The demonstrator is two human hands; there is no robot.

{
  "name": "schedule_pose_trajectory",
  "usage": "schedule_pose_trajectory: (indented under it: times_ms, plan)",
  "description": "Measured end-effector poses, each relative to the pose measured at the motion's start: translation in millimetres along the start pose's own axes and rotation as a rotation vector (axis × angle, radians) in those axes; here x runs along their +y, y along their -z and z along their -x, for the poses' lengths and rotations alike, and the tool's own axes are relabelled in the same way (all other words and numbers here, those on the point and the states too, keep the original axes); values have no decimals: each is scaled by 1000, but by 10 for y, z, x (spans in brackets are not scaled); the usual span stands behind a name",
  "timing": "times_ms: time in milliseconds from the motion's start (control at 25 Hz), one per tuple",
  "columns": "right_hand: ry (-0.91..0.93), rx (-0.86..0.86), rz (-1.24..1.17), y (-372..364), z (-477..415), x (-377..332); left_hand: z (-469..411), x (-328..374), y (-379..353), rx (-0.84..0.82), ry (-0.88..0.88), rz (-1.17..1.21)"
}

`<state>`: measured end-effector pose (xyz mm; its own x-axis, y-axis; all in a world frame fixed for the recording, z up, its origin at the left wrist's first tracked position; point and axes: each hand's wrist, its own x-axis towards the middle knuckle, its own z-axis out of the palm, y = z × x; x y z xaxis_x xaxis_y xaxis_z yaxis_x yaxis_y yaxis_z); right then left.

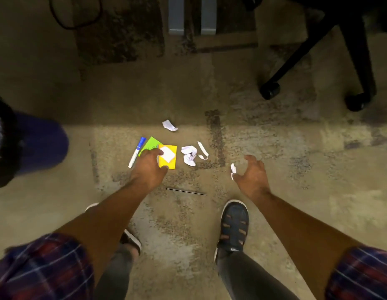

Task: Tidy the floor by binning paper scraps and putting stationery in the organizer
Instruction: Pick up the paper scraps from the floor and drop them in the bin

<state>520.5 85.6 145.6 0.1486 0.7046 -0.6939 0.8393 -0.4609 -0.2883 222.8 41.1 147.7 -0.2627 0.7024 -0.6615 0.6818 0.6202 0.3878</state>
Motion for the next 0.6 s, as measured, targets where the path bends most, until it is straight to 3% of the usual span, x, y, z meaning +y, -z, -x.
schedule_pose_trajectory:
  times_ms: [120, 440, 600]
  plan:
    - [-44, -29, -4, -233, -385, 359, -387, 6, -318, -82, -90, -169]
    - [-113, 29, -11, -1041, -968, 696, -1186, -337, -601, 13, -257, -675]
    - [-62, 74, 9, -1194, -1058, 745, -1364, -514, -716, -17, -287, -778]
